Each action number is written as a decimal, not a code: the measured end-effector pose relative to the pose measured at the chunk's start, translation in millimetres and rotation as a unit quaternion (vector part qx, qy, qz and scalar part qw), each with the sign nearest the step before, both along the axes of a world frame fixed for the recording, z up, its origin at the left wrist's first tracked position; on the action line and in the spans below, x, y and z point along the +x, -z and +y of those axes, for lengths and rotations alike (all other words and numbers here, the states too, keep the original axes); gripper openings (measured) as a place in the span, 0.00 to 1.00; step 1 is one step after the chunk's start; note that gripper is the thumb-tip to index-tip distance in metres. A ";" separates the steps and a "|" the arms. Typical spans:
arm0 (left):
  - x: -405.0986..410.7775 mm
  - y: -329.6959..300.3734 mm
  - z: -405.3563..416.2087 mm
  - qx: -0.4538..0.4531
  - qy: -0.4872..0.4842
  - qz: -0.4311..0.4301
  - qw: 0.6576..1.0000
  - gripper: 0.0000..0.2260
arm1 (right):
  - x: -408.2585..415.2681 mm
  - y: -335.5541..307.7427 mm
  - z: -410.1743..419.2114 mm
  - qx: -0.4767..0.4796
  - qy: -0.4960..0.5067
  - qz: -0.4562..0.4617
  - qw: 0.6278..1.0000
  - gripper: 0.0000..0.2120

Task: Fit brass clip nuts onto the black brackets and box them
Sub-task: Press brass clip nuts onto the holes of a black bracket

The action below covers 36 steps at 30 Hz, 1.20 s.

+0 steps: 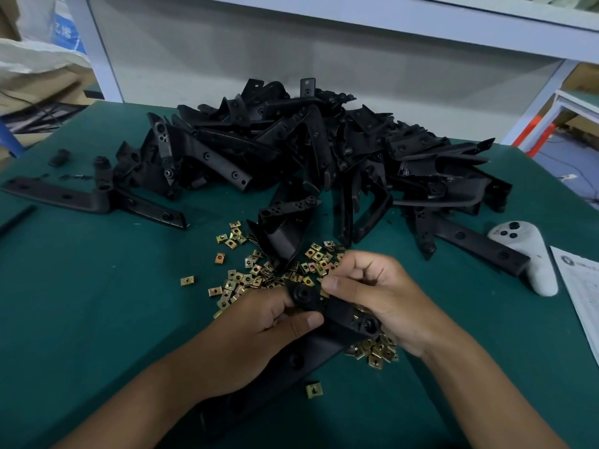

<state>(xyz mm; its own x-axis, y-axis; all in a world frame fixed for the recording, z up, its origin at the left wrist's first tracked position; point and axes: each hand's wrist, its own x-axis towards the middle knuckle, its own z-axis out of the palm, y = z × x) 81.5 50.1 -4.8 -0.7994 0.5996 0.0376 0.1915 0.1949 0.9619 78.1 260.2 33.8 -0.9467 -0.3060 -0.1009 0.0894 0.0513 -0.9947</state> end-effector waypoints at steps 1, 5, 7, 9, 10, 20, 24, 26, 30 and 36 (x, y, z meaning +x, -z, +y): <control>0.3 0.2 0.1 -0.001 -0.003 0.005 1.000 0.10 | 0.1 -0.1 -0.3 -0.001 0.002 0.001 1.000 0.04; 1.8 -1.2 0.9 0.006 -0.015 0.012 1.000 0.08 | 1.3 -0.1 -2.1 0.000 0.005 0.014 1.000 0.05; 1.9 -2.0 1.3 0.014 -0.020 0.012 1.000 0.09 | 1.9 -0.4 -3.3 0.006 0.005 0.024 1.000 0.06; 1.7 -2.1 1.5 0.025 -0.026 0.007 0.999 0.07 | 2.5 -0.8 -3.8 0.021 0.009 0.045 0.999 0.06; 1.6 -1.6 1.6 0.029 -0.029 0.006 0.999 0.06 | 2.7 -0.9 -3.7 0.032 0.012 0.058 0.998 0.07; -0.8 -0.1 1.0 0.012 -0.076 0.028 0.997 0.03 | 3.1 6.2 -6.5 0.085 0.028 0.102 0.991 0.15; -0.2 -0.5 1.2 0.014 -0.084 0.040 0.996 0.11 | 2.3 4.4 -3.5 0.075 0.010 0.083 0.994 0.14; 0.9 -3.3 2.6 0.065 -0.072 0.002 0.995 0.08 | -0.8 5.2 0.2 0.018 0.008 0.059 0.998 0.11; -2.0 -8.5 0.0 0.162 -0.070 -0.095 0.980 0.12 | -10.5 7.8 5.4 -0.275 0.072 -0.091 0.954 0.17; -8.4 -14.4 -3.2 0.221 -0.144 -0.136 0.955 0.10 | -14.9 11.2 5.8 -0.336 0.078 -0.140 0.928 0.26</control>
